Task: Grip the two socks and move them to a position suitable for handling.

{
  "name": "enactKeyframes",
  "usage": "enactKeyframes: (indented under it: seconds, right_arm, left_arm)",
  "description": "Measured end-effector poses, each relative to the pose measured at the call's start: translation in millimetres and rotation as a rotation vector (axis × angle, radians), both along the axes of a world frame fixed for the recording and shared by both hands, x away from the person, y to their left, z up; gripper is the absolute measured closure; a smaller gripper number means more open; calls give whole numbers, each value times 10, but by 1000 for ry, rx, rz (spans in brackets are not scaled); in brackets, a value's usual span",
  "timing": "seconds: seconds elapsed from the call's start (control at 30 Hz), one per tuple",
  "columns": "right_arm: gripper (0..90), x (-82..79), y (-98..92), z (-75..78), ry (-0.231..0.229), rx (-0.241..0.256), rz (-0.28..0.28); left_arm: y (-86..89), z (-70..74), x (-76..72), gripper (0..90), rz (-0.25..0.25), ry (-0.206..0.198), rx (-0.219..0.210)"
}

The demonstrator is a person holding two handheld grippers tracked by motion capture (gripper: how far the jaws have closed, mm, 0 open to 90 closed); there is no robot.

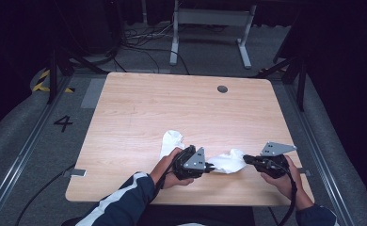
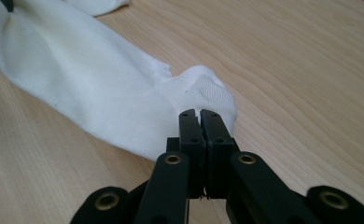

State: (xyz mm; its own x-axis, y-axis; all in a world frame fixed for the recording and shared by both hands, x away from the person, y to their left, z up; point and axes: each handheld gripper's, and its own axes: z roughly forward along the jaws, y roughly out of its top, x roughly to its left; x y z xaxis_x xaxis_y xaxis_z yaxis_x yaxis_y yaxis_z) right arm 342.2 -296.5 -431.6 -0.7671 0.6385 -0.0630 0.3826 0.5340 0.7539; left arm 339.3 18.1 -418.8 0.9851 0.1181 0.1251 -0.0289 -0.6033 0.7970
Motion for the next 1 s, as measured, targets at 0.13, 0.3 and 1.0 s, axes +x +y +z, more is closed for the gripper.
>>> enactKeyframes:
  seconds: [0.13,0.3,1.0]
  right_arm:
    - [884,-147,4,193,-7,5,-15]
    - [873,-280,-16,303,6,12,-36]
    - [600,-152,312,-216,-38,-32,213]
  left_arm:
    - [37,48,-50,861,-9,-2,-30]
    - [29,54,-131,862,-35,1,-38]
    - [188,74,60,869,14,73,-117]
